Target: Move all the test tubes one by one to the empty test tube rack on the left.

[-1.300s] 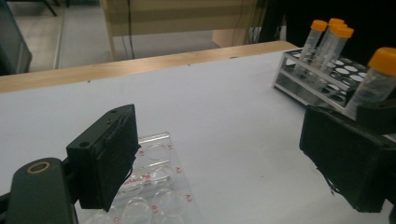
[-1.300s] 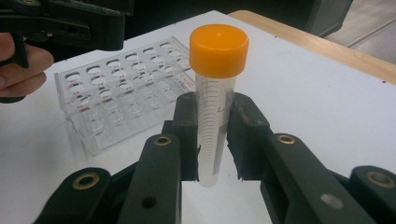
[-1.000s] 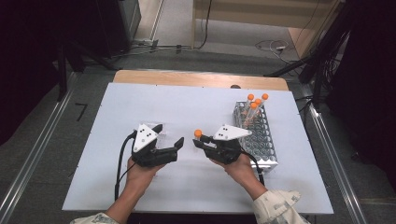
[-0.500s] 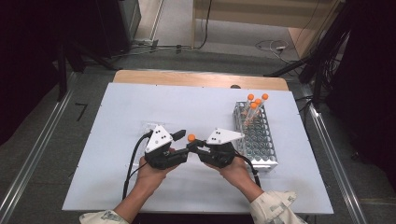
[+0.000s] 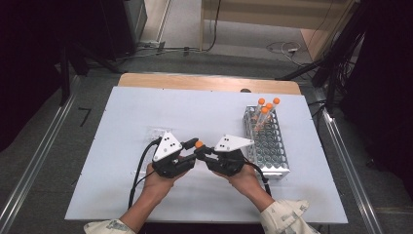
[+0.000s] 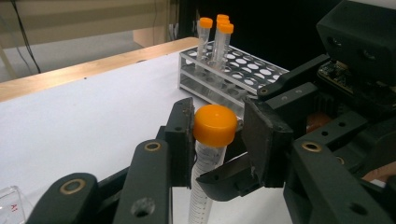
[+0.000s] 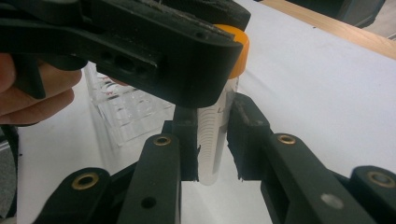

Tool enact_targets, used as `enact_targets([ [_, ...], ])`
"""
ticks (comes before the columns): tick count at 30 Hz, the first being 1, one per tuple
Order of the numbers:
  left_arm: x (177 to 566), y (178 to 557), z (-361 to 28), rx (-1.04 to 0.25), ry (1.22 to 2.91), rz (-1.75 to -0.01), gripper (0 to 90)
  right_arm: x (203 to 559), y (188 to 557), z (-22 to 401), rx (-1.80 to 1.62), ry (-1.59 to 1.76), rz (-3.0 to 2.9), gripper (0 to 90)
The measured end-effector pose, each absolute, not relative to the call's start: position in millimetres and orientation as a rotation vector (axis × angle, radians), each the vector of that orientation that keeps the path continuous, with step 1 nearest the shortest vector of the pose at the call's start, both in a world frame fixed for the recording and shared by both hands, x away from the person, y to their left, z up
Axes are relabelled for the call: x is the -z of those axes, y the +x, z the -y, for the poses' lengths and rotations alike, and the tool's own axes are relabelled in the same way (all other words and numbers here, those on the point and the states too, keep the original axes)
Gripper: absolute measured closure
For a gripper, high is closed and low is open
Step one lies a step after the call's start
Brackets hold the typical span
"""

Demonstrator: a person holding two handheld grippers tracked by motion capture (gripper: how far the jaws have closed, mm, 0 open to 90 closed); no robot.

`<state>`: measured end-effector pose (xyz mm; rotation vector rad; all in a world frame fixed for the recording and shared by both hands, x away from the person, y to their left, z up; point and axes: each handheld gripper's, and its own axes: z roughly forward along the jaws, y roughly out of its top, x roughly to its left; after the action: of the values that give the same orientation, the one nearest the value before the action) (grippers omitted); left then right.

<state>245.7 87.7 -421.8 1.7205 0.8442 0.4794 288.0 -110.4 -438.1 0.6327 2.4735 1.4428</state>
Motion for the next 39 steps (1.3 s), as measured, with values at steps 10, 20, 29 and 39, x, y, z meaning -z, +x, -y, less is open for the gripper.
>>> enact_targets([
  [10,422.5,246.1,-89.1,-0.491,1.712,-0.849,69.4,438.1,287.9,110.4,-1.449,0.635,-2.475,71.5],
  [20,418.3,248.3,-97.6,-0.494,1.684,-0.873,70.4,438.9,290.4,110.7,-1.466,0.651,-2.488,46.8],
  [29,400.6,255.1,-123.1,-0.551,1.612,-0.93,70.5,439.9,291.6,111.2,-1.463,0.674,-2.478,43.4],
  [39,394.1,269.3,-151.7,-0.615,1.55,-1.02,70.5,442.5,292.0,110.8,-1.454,0.684,-2.486,42.6],
])
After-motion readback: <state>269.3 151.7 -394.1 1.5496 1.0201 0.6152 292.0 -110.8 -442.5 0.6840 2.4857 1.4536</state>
